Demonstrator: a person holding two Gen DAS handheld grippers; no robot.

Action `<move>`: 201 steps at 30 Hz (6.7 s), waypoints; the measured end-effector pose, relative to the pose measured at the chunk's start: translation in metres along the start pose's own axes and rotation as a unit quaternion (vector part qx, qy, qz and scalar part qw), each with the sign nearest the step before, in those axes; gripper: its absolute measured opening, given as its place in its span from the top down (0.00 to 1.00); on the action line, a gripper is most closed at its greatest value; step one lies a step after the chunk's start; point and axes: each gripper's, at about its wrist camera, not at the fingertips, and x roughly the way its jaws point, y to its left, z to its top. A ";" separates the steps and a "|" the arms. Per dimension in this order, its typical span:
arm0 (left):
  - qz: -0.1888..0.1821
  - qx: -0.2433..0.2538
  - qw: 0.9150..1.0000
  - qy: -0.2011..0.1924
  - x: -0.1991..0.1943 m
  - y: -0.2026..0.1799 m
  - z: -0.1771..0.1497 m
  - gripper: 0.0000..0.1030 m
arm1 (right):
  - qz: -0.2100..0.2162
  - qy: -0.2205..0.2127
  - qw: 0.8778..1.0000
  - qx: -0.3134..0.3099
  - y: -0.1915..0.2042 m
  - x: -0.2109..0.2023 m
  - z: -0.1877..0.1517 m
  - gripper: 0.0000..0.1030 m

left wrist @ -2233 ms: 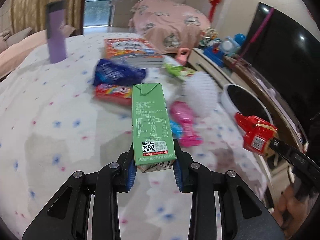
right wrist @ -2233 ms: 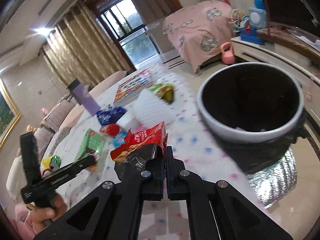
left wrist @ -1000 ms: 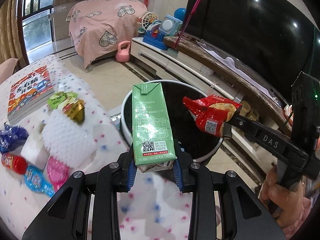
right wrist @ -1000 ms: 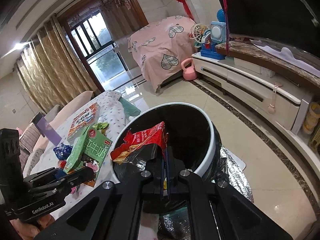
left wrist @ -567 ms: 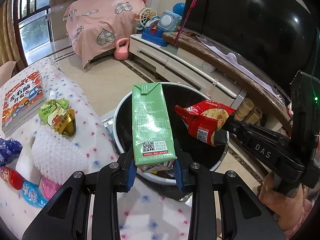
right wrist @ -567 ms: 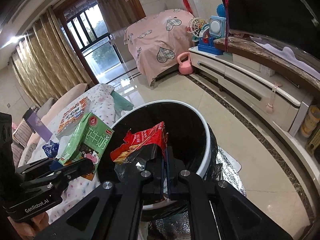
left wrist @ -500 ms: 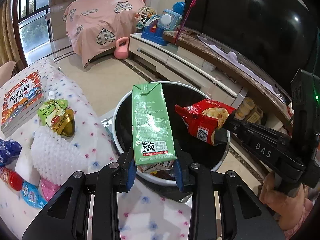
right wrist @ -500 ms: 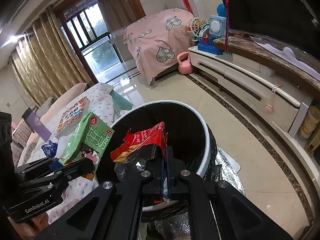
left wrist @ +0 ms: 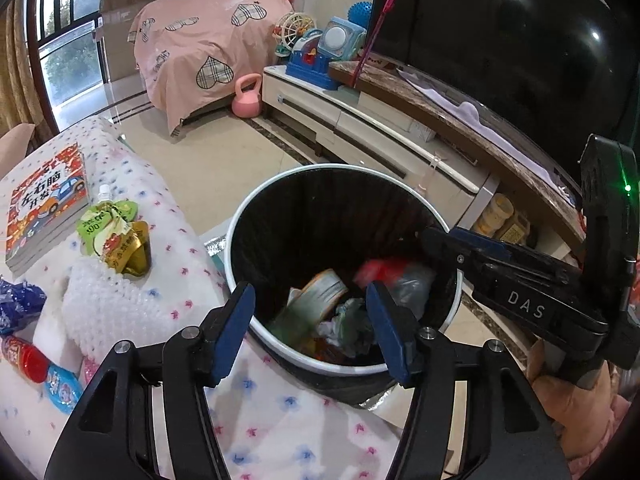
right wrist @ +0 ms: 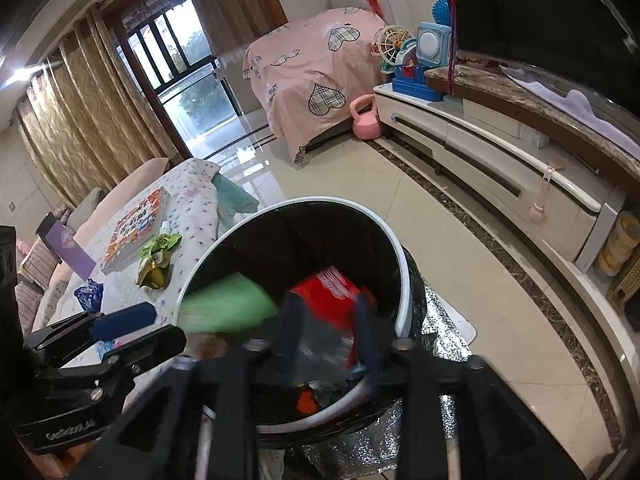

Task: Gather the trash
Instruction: 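Carry both items over the bin and open both tools to drop them, then return both tools to the table toward the blue bag and white brush, then grasp the blue plastic bag with left tool while right tool grasps the white brush, then carry the blue bag and white brush over the bin and open both tools, then move both tools back to the table toward the Skittles tube and pink hairbrush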

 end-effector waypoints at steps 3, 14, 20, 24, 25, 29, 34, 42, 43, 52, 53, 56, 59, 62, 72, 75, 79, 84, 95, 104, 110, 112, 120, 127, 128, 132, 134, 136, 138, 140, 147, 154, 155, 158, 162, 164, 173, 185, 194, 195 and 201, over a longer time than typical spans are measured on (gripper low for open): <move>0.001 -0.005 1.000 -0.005 -0.007 0.004 -0.003 0.37 | 0.003 -0.005 1.000 0.005 -0.001 -0.005 -0.001 0.57; -0.002 -0.043 0.999 -0.027 -0.048 0.033 -0.040 0.29 | 0.032 -0.039 0.998 0.024 0.018 -0.033 -0.016 0.20; 0.012 -0.080 0.996 -0.032 -0.068 0.062 -0.074 0.29 | 0.051 -0.045 0.997 0.027 0.039 -0.042 -0.035 0.15; 0.021 -0.109 0.993 -0.033 -0.081 0.085 -0.093 0.29 | 0.066 -0.038 0.997 0.023 0.059 -0.039 -0.049 0.15; 0.023 -0.116 0.992 -0.034 -0.084 0.091 -0.097 0.29 | 0.069 -0.035 0.997 0.023 0.064 -0.038 -0.053 0.15; 0.033 -0.146 0.988 -0.034 -0.096 0.118 -0.114 0.29 | 0.086 -0.018 0.996 0.012 0.087 -0.030 -0.068 0.15; 0.046 -0.178 0.982 -0.033 -0.104 0.145 -0.132 0.29 | 0.105 0.002 0.994 -0.008 0.118 -0.019 -0.082 0.15; 0.070 -0.218 0.973 -0.024 -0.109 0.184 -0.155 0.29 | 0.116 0.017 0.992 -0.037 0.150 -0.008 -0.093 0.15; 0.072 -0.220 0.973 -0.024 -0.109 0.188 -0.156 0.29 | 0.116 0.018 0.992 -0.039 0.153 -0.007 -0.094 0.15; 0.096 -0.215 0.972 -0.020 -0.108 0.218 -0.147 0.29 | 0.123 0.017 0.991 -0.055 0.170 0.002 -0.084 0.15; 0.101 -0.211 0.972 -0.020 -0.108 0.223 -0.144 0.29 | 0.124 0.017 0.991 -0.056 0.171 0.004 -0.083 0.15; 0.114 -0.204 0.972 -0.023 -0.105 0.237 -0.134 0.28 | 0.125 0.015 0.990 -0.062 0.177 0.009 -0.075 0.15; 0.123 -0.192 0.973 -0.022 -0.100 0.252 -0.121 0.28 | 0.126 0.012 0.989 -0.071 0.181 0.013 -0.067 0.15; 0.140 -0.172 0.975 -0.018 -0.091 0.266 -0.102 0.28 | 0.126 0.009 0.989 -0.078 0.186 0.019 -0.059 0.15; 0.146 -0.141 0.979 -0.009 -0.055 0.298 -0.056 0.25 | 0.120 0.030 0.987 -0.107 0.198 0.056 -0.035 0.15; 0.144 -0.133 0.981 -0.008 -0.044 0.300 -0.052 0.28 | 0.119 0.039 0.986 -0.111 0.198 0.066 -0.034 0.19; 0.137 -0.114 0.984 -0.015 -0.040 0.293 -0.049 0.67 | 0.113 0.051 0.986 -0.110 0.197 0.077 -0.036 0.52; 0.133 -0.104 0.985 -0.028 -0.050 0.283 -0.049 0.75 | 0.113 0.054 0.986 -0.107 0.195 0.077 -0.040 0.83; 0.101 -0.123 0.983 -0.089 -0.104 0.243 -0.052 0.78 | 0.129 0.025 0.987 -0.088 0.184 0.037 -0.040 0.87; 0.064 -0.121 0.986 -0.097 -0.118 0.196 -0.063 0.78 | 0.121 -0.004 0.990 -0.073 0.165 -0.003 -0.041 0.87; 0.043 -0.112 0.988 -0.095 -0.118 0.165 -0.066 0.78 | 0.112 -0.024 0.992 -0.058 0.145 -0.027 -0.040 0.87; 0.038 -0.109 0.989 -0.093 -0.117 0.156 -0.068 0.78 | 0.107 -0.028 0.992 -0.053 0.138 -0.034 -0.041 0.87; 0.018 -0.093 0.992 -0.087 -0.109 0.122 -0.063 0.78 | 0.091 -0.042 0.994 -0.035 0.111 -0.050 -0.041 0.87; 0.011 -0.078 0.993 -0.084 -0.101 0.098 -0.057 0.78 | 0.077 -0.052 0.996 -0.016 0.086 -0.057 -0.039 0.87; 0.009 -0.076 0.994 -0.083 -0.099 0.095 -0.055 0.78 | 0.075 -0.052 0.996 -0.013 0.083 -0.058 -0.039 0.87; 0.008 -0.073 0.994 -0.079 -0.092 0.087 -0.051 0.78 | 0.068 -0.054 0.996 -0.006 0.073 -0.059 -0.038 0.87; 0.007 -0.071 0.994 -0.077 -0.088 0.083 -0.048 0.78 | 0.065 -0.055 0.996 -0.004 0.067 -0.059 -0.038 0.87; 0.006 -0.069 0.995 -0.076 -0.084 0.078 -0.044 0.78 | 0.061 -0.055 0.997 -0.002 0.061 -0.059 -0.037 0.87; 0.005 -0.065 0.995 -0.074 -0.079 0.071 -0.040 0.78 | 0.057 -0.056 0.997 0.000 0.056 -0.059 -0.037 0.87; 0.004 -0.061 0.996 -0.072 -0.074 0.066 -0.037 0.78 | 0.054 -0.056 0.997 0.002 0.051 -0.059 -0.035 0.87; 0.001 -0.049 0.997 -0.065 -0.057 0.047 -0.021 0.78 | 0.041 -0.054 0.998 0.006 0.036 -0.055 -0.029 0.87; 0.003 -0.040 0.998 -0.056 -0.039 0.037 -0.009 0.78 | 0.033 -0.053 0.998 0.006 0.025 -0.051 -0.021 0.86; 0.004 -0.039 0.998 -0.054 -0.036 0.036 -0.007 0.78 | 0.031 -0.052 0.998 0.005 0.024 -0.050 -0.020 0.86; 0.005 -0.040 0.998 -0.046 -0.027 0.035 -0.005 0.78 | 0.029 -0.047 0.998 0.002 0.022 -0.045 -0.017 0.86; 0.007 -0.037 0.999 -0.037 -0.017 0.032 -0.004 0.78 | 0.027 -0.038 0.999 -0.001 0.018 -0.037 -0.015 0.84; 0.004 -0.038 0.999 -0.034 -0.013 0.031 -0.004 0.78 | 0.026 -0.033 0.999 -0.002 0.017 -0.032 -0.015 0.84; -0.002 -0.028 0.999 -0.019 0.000 0.026 -0.002 0.70 | 0.025 -0.017 1.000 0.008 0.007 -0.016 -0.011 0.81; -0.001 -0.051 0.998 -0.029 -0.023 0.043 -0.019 0.35 | 0.028 -0.019 0.999 0.015 0.009 -0.018 -0.013 0.39; 0.012 -0.106 0.994 -0.031 -0.054 0.089 -0.059 0.33 | 0.049 -0.040 0.998 0.011 0.037 -0.034 -0.028 0.08; 0.013 -0.114 0.993 -0.032 -0.057 0.094 -0.063 0.33 | 0.053 -0.039 0.998 0.010 0.042 -0.035 -0.030 0.08; 0.028 -0.153 0.987 -0.034 -0.076 0.129 -0.091 0.33 | 0.074 -0.029 0.997 0.000 0.073 -0.034 -0.046 0.08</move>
